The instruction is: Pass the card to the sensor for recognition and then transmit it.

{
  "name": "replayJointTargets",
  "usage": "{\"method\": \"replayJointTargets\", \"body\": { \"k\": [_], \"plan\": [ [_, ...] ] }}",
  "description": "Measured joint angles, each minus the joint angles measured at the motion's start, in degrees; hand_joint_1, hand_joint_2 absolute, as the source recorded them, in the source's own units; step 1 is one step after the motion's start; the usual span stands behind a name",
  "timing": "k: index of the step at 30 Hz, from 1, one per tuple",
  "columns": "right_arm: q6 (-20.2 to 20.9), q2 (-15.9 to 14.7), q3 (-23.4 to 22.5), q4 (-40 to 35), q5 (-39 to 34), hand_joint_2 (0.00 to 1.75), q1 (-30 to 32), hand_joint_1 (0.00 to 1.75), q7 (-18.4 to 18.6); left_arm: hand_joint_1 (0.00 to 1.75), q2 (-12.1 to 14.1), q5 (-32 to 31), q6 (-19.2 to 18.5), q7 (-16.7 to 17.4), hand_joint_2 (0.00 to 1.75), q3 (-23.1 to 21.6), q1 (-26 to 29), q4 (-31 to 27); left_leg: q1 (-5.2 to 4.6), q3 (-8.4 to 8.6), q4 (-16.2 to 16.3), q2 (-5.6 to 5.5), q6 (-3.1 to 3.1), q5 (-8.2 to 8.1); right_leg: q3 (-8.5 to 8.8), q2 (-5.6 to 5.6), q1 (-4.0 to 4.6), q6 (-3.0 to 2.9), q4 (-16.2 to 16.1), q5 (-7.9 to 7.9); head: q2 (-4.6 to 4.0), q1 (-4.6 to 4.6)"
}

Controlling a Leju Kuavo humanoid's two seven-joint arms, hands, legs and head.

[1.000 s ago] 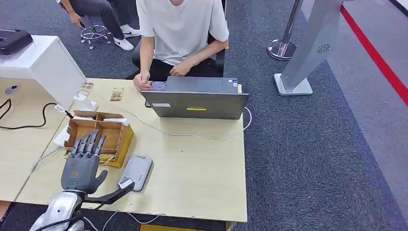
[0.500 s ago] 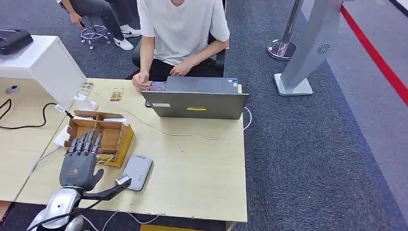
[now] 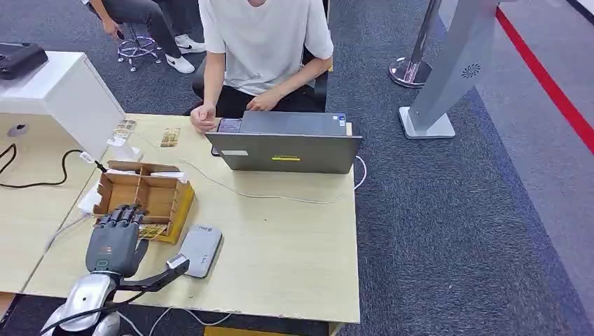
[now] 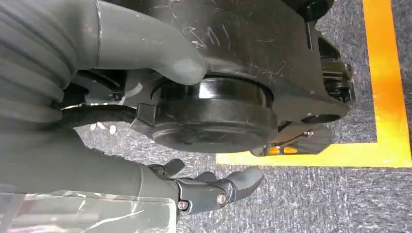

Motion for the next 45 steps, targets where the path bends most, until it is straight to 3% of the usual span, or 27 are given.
{"method": "replayJointTargets", "body": {
  "k": [28, 31, 39, 45],
  "plan": [
    [-0.96, -0.74, 1.16, -1.22, -0.98, 1.75, -0.02, 0.00, -0.20, 1.75, -0.90, 1.60, 1.03, -1.81, 1.75, 0.02, 0.17, -0.11, 0.00, 0.01, 0.00, 0.00, 0.00, 0.00, 0.01, 0.00, 0.00, 0.00, 0.00, 0.00, 0.00, 0.00],
    [-1.70, -0.74, 1.18, -1.55, -1.35, 1.75, 0.16, 0.00, -0.37, 1.75, -1.05, -0.39, 2.82, -1.75, 1.75, -0.02, 1.05, -2.75, 0.00, 0.00, 0.00, -0.01, 0.00, 0.00, -0.01, 0.00, 0.00, 0.00, 0.00, 0.00, 0.00, 0.00],
    [-4.22, -1.20, 1.20, -3.96, -2.12, 1.75, 1.43, 0.00, -0.85, 1.75, 0.88, -1.22, 2.56, -0.52, 1.75, -1.49, 2.59, -15.46, -0.01, 0.00, 0.01, 0.00, 0.00, 0.00, -0.07, 0.00, 0.00, 0.00, 0.00, 0.00, 0.00, 0.00],
    [-3.63, -1.38, 1.44, -4.48, -2.47, 1.75, 1.44, 0.00, -1.57, 1.75, 0.64, 3.33, 0.63, -0.35, 1.75, -3.34, -4.94, -20.96, 0.00, 0.00, 0.02, -0.10, 0.01, 0.10, -0.01, -0.11, 0.00, -0.03, 0.00, 0.05, 0.00, 0.00]
  ]
}}
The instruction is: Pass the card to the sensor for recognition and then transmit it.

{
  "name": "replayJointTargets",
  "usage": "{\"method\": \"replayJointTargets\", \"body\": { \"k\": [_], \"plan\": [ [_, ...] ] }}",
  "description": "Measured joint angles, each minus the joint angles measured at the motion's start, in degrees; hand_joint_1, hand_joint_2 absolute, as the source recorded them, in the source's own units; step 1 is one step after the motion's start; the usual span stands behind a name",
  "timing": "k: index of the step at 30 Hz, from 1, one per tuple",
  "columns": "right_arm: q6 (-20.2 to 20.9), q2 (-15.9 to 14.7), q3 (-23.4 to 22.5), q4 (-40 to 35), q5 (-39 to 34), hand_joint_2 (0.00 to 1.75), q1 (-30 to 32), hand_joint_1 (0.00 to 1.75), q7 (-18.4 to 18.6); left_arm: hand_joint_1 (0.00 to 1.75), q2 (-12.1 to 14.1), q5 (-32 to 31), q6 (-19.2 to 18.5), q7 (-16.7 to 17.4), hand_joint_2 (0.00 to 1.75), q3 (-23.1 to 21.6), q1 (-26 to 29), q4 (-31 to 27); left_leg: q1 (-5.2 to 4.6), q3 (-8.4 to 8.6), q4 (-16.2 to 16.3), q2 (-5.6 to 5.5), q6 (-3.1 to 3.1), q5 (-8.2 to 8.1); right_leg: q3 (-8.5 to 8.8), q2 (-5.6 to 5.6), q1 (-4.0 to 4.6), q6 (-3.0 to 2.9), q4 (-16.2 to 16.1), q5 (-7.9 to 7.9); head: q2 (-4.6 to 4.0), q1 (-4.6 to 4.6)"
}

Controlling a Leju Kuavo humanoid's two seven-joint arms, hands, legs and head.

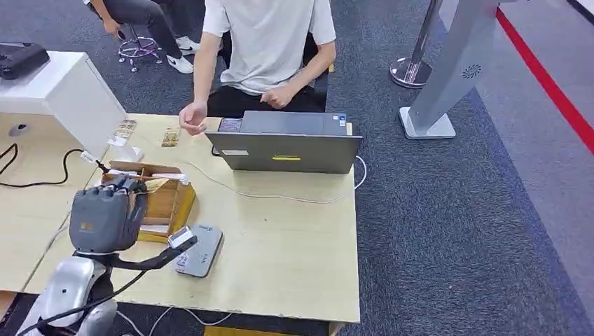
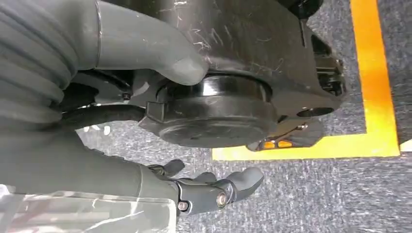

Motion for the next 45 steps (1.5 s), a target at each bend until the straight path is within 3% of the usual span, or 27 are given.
{"method": "replayJointTargets", "body": {
  "k": [2, 4, 6, 8, 11, 14, 18, 19, 24, 29, 33, 36, 39, 42, 45],
  "plan": [
    [0.78, 0.00, 0.37, 0.32, 0.06, 1.75, -0.53, 0.00, 0.17, 1.75, -0.35, -0.14, -0.29, 0.00, 1.75, -0.13, -3.67, 0.13, 0.01, -0.01, 0.00, -0.01, -0.05, 0.08, -0.03, 0.01, 0.00, -0.05, 0.00, 0.10, 0.00, 0.00],
    [2.49, 0.00, 1.33, 1.71, 0.20, 1.75, -1.53, 0.00, -0.22, 1.75, -1.07, -3.18, 3.71, -0.48, 1.75, -0.13, -7.91, 2.06, 0.00, -0.01, 0.00, -0.01, -0.03, 0.12, -0.05, 0.02, 0.00, 0.00, 0.00, 0.16, 0.00, -0.02],
    [6.59, 0.11, 2.63, 5.25, -0.31, 1.75, -3.63, 0.00, -1.90, 1.75, -1.62, -6.41, 8.71, -0.98, 1.75, -0.11, -13.88, 8.54, 0.01, -0.04, 0.00, -0.04, 0.01, 0.22, -0.03, -0.03, 0.00, 0.02, 0.00, 0.22, 0.00, 0.04],
    [8.94, 0.46, 3.65, 8.67, -0.76, 1.75, -5.40, 0.00, -3.12, 1.75, -1.83, -6.65, 11.05, -1.62, 1.75, 0.11, -18.37, 14.87, 0.00, 0.00, 0.00, 0.00, -0.02, 0.26, -0.02, 0.03, 0.00, -0.04, 0.03, 0.28, 0.00, 0.02],
    [9.38, 0.98, 4.46, 11.88, -1.07, 1.75, -6.46, 0.00, -3.65, 1.75, -2.23, -6.78, 12.16, -2.10, 1.75, 0.13, -21.69, 20.27, 0.00, -0.01, 0.00, 0.01, -0.03, 0.28, -0.06, 0.06, 0.00, -0.06, 0.04, 0.34, 0.00, 0.02],
    [10.01, 1.27, 5.33, 14.03, -1.57, 1.75, -7.18, 0.00, -4.18, 1.75, -2.49, -9.35, 10.67, -1.27, 1.75, 0.18, -24.38, 24.97, 0.01, -0.07, 0.00, 0.00, -0.03, 0.28, -0.12, 0.04, 0.00, -0.06, 0.04, 0.33, 0.00, 0.02],
    [12.33, 2.14, 6.23, 17.60, -3.19, 1.75, -8.79, 0.00, -5.33, 1.75, -2.38, -11.06, 11.33, 0.05, 1.75, 0.15, -30.98, 36.34, 0.01, -0.10, 0.00, 0.01, -0.04, 0.29, -0.14, 0.07, 0.00, -0.06, 0.05, 0.34, 0.00, 0.00],
    [12.74, 2.43, 6.45, 18.30, -3.52, 1.75, -9.07, 0.00, -5.60, 0.00, -2.38, -11.11, 11.79, 0.26, 1.75, 0.15, -32.02, 38.28, 0.01, -0.09, 0.00, 0.02, -0.07, 0.32, -0.14, 0.09, 0.00, -0.06, 0.05, 0.34, 0.00, 0.02],
    [14.18, 3.26, 7.49, 21.59, -4.76, 1.75, -10.28, 0.00, -6.51, 0.00, -1.90, -11.17, 13.18, -0.11, 1.75, 0.15, -34.46, 45.96, 0.01, -0.10, 0.00, 0.02, -0.07, 0.33, -0.15, 0.10, 0.00, -0.06, 0.07, 0.34, 0.00, 0.02],
    [14.27, 3.54, 8.33, 23.08, -5.73, 1.75, -10.94, 0.00, -6.64, 0.00, -1.62, -10.93, 13.09, -0.79, 1.75, 0.15, -34.74, 47.91, 0.01, -0.15, 0.00, 0.03, -0.06, 0.33, -0.17, 0.09, 0.00, -0.06, 0.07, 0.34, 0.00, -0.07],
    [13.68, 3.65, 8.81, 23.54, -7.45, 1.75, -11.18, 0.00, -7.15, 0.00, -1.55, -2.02, 12.59, -5.17, 1.75, 0.33, -33.03, 47.13, 0.00, -0.18, -0.01, 0.03, -0.06, 0.33, -0.16, 0.12, 0.00, -0.06, 0.07, 0.34, 0.00, -0.07],
    [12.17, 3.65, 8.94, 23.45, -8.61, 1.75, -11.06, 0.00, -7.39, 0.00, -0.44, 10.17, 10.99, -9.54, 1.75, 1.71, -28.00, 42.55, 0.00, -0.18, -0.02, 0.22, -0.07, 0.29, -0.21, 0.29, 0.00, -0.06, 0.07, 0.34, 0.00, -0.04],
    [11.14, 3.65, 8.98, 22.95, -9.40, 1.75, -10.81, 0.00, -7.61, 0.00, 2.63, 14.84, 10.23, -11.70, 1.75, 4.09, -22.42, 38.66, 0.02, -0.26, -0.09, 0.32, -0.11, 0.25, -0.23, 0.41, 0.01, -0.10, 0.13, 0.31, 0.00, 0.07],
    [10.93, 3.65, 8.98, 22.71, -10.84, 1.75, -10.45, 0.00, -8.53, 0.00, 7.74, 22.83, 10.49, -16.97, 1.75, 11.01, -13.52, 34.73, 0.04, 0.03, -0.15, 0.95, -0.32, 0.05, -0.36, 1.06, 0.01, -0.16, 0.15, 0.27, 0.00, -0.09],
    [10.86, 3.65, 9.03, 22.64, -12.22, 1.75, -10.25, 0.00, -9.53, 0.00, 10.47, 29.51, 9.29, -22.10, 1.75, 19.77, -7.36, 32.56, 0.12, -0.11, -0.15, 0.79, -0.32, 0.06, -0.44, 0.90, 0.09, -0.32, 0.15, 0.15, 0.00, -0.20]
  ]
}}
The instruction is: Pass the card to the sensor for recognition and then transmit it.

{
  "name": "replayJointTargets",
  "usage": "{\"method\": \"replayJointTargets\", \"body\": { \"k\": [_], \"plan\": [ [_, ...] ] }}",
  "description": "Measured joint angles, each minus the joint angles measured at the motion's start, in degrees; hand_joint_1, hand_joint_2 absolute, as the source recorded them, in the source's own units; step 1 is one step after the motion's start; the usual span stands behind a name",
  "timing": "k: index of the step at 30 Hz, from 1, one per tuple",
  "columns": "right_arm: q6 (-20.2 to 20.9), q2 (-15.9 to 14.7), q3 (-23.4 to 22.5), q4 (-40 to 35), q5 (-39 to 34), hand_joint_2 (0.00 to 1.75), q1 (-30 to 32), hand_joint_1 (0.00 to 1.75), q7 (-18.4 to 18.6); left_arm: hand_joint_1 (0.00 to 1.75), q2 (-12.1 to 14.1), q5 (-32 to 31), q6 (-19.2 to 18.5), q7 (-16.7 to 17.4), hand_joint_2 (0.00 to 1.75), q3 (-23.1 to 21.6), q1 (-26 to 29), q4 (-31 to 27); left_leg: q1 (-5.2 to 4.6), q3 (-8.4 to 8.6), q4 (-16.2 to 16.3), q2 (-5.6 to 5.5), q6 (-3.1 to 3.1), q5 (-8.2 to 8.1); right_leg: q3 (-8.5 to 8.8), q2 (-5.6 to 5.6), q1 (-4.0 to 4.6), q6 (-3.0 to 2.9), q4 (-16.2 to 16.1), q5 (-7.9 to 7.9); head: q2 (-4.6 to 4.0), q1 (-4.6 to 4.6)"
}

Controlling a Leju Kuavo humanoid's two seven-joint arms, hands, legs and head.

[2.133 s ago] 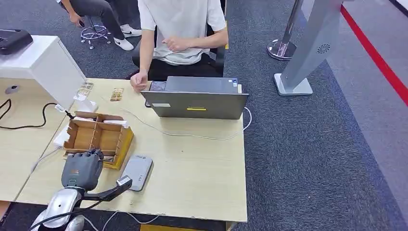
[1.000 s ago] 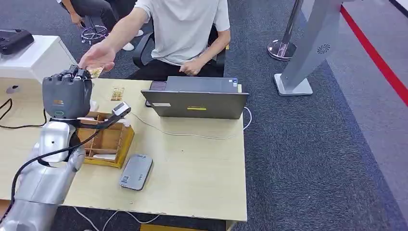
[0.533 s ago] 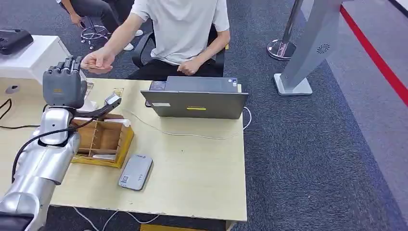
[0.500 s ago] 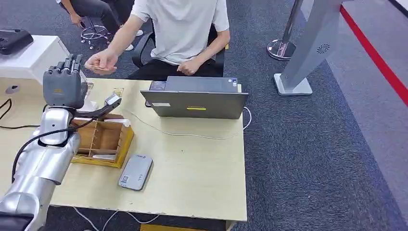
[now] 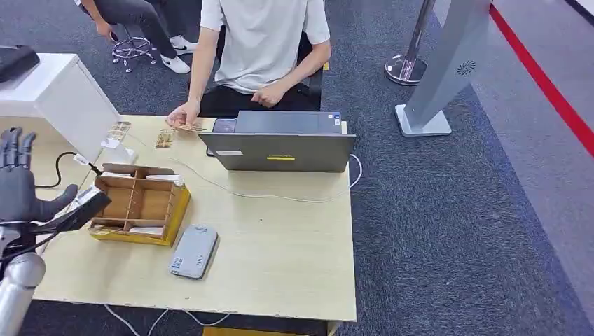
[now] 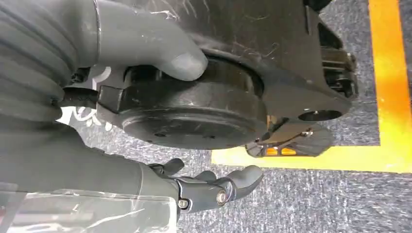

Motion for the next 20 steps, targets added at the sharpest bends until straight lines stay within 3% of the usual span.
{"method": "replayJointTargets", "body": {
  "k": [2, 4, 6, 7, 8, 9, 12, 14, 16, 20],
  "plan": [
    [-0.13, -0.02, 0.17, -0.09, -0.83, 1.75, 0.01, 0.00, -0.44, 0.00, 1.24, 2.68, -0.28, -2.19, 1.75, 5.49, 3.57, -1.13, 0.01, -0.07, -0.05, -0.17, 0.00, 0.00, 0.09, -0.14, 0.01, 0.01, 0.04, -0.05, 0.00, 0.07],
    [-0.66, -0.09, 0.31, -0.26, -2.27, 1.75, 0.17, 0.00, -1.66, 0.00, 2.67, 12.54, -3.85, -6.54, 1.75, 14.44, 8.18, -1.48, 0.03, -0.01, -0.07, 0.08, -0.16, -0.12, 0.05, 0.12, 0.05, -0.03, 0.10, -0.08, 0.00, 0.22],
    [-1.66, -0.13, 0.44, -0.42, -3.70, 1.75, 0.55, 0.00, -2.75, 0.00, 3.37, 23.55, -11.05, -12.11, 1.75, 27.84, 9.49, 1.13, 0.12, -0.09, -0.06, 0.19, -0.16, -0.15, -0.02, 0.18, 0.14, -0.06, 0.10, -0.06, 0.00, 0.20],
    [-2.19, -0.13, 0.48, -0.55, -4.33, 1.75, 0.66, 0.00, -3.26, 0.00, 4.02, 27.79, -15.05, -13.64, 1.75, 36.80, 9.42, 4.37, 0.15, -0.01, -0.05, 0.36, -0.26, -0.22, -0.10, 0.36, 0.16, -0.07, 0.08, -0.06, 0.00, 0.15],
    [-2.47, -0.13, 0.50, -0.70, -4.96, 1.75, 0.76, 0.00, -3.69, 0.00, 4.50, 31.70, -17.60, -13.70, 1.75, 42.79, 8.97, 6.88, 0.12, 0.05, -0.05, 0.45, -0.26, -0.22, -0.10, 0.41, 0.15, -0.08, 0.07, -0.06, 0.00, 0.11],
    [-2.60, -0.15, 0.59, -0.74, -5.61, 1.75, 0.75, 0.00, -4.15, 0.00, 4.96, 35.08, -18.65, -14.35, 1.75, 49.43, 8.69, 10.66, 0.09, 0.08, -0.06, 0.41, -0.26, -0.23, -0.07, 0.38, 0.13, -0.14, 0.07, -0.13, 0.00, 0.02],
    [-2.12, -0.22, 0.74, -0.79, -7.10, 1.75, 0.75, 0.00, -5.31, 0.00, 4.70, 38.32, -16.87, -13.73, 1.75, 62.26, 8.91, 19.39, 0.10, 0.07, -0.06, -0.15, -0.24, -0.25, 0.09, -0.13, 0.12, -0.15, 0.05, -0.37, 0.00, -0.07],
    [-2.12, -0.53, 0.79, -1.12, -8.12, 1.75, 0.84, 0.00, -5.85, 0.00, 2.41, 42.16, -15.73, -12.23, 1.75, 67.99, 9.52, 23.24, 0.03, 0.09, -0.07, -0.41, -0.23, -0.25, 0.12, -0.40, 0.06, -0.15, 0.00, -0.44, 0.00, 0.00],
    [-2.80, -1.24, 1.07, -2.64, -8.85, 1.75, 1.38, 0.00, -6.07, 0.00, -0.61, 45.43, -15.26, -13.28, 1.75, 72.21, 10.06, 26.44, 0.01, 0.09, -0.06, -0.64, -0.16, -0.29, 0.19, -0.65, 0.01, -0.05, 0.00, -0.54, 0.00, -0.11],
    [-3.89, -2.53, 1.90, -4.89, -9.46, 1.75, 1.91, 0.00, -6.03, 0.00, -3.44, 45.87, -14.88, -13.83, 1.75, 75.96, 10.27, 30.19, 0.07, 0.05, -0.01, -1.05, -0.12, -0.27, 0.36, -1.06, 0.09, -0.05, -0.08, -0.54, 0.00, 0.15]
  ]
}}
